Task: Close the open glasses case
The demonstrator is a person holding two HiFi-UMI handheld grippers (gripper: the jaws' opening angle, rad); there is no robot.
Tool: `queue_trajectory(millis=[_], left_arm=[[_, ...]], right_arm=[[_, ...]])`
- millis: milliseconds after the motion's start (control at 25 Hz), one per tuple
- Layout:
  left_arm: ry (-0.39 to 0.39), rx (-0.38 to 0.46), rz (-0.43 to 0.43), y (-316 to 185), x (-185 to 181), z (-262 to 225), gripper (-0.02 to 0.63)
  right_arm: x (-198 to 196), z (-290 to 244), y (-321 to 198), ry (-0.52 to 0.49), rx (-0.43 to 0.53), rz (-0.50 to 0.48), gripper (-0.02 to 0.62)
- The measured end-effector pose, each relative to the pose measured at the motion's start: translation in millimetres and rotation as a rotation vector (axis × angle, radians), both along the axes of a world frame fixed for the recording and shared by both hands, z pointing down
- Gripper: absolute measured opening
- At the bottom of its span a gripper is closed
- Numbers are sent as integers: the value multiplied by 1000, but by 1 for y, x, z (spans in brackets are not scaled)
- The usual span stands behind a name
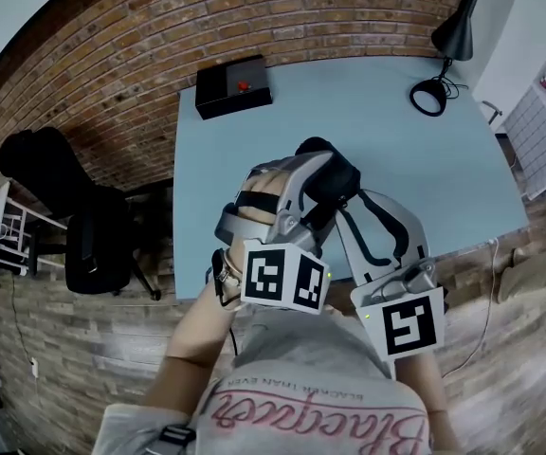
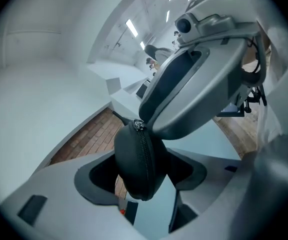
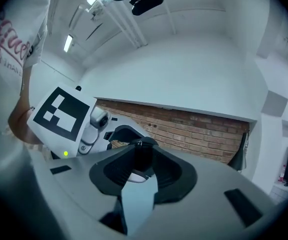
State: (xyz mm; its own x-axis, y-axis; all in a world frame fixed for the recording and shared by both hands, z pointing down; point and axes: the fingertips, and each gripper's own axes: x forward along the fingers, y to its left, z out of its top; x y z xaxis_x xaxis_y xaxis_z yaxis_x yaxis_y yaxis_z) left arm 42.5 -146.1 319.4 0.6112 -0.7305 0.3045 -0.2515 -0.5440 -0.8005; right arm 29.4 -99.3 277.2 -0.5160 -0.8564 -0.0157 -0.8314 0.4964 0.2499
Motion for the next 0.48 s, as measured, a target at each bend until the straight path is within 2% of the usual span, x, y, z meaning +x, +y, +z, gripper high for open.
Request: queue_trajectory(millis=[40, 80, 120, 240, 480], left_arm=[[-1, -1, 0, 0, -1, 1, 284], [-3, -2, 1, 0, -2, 1, 284], [-5, -2, 4, -1, -2, 1, 285], [-18, 3, 11, -2, -3, 2, 285], [-25, 9, 16, -5, -4, 5, 285]], right_arm=[[0, 1, 0, -1, -9, -6, 107], [-1, 3, 1, -8, -22, -17, 51], [-2, 3, 1, -18, -37, -32, 41], [-4, 2, 0, -45, -72, -66, 38], [-3, 0, 1, -21, -38, -46, 34]])
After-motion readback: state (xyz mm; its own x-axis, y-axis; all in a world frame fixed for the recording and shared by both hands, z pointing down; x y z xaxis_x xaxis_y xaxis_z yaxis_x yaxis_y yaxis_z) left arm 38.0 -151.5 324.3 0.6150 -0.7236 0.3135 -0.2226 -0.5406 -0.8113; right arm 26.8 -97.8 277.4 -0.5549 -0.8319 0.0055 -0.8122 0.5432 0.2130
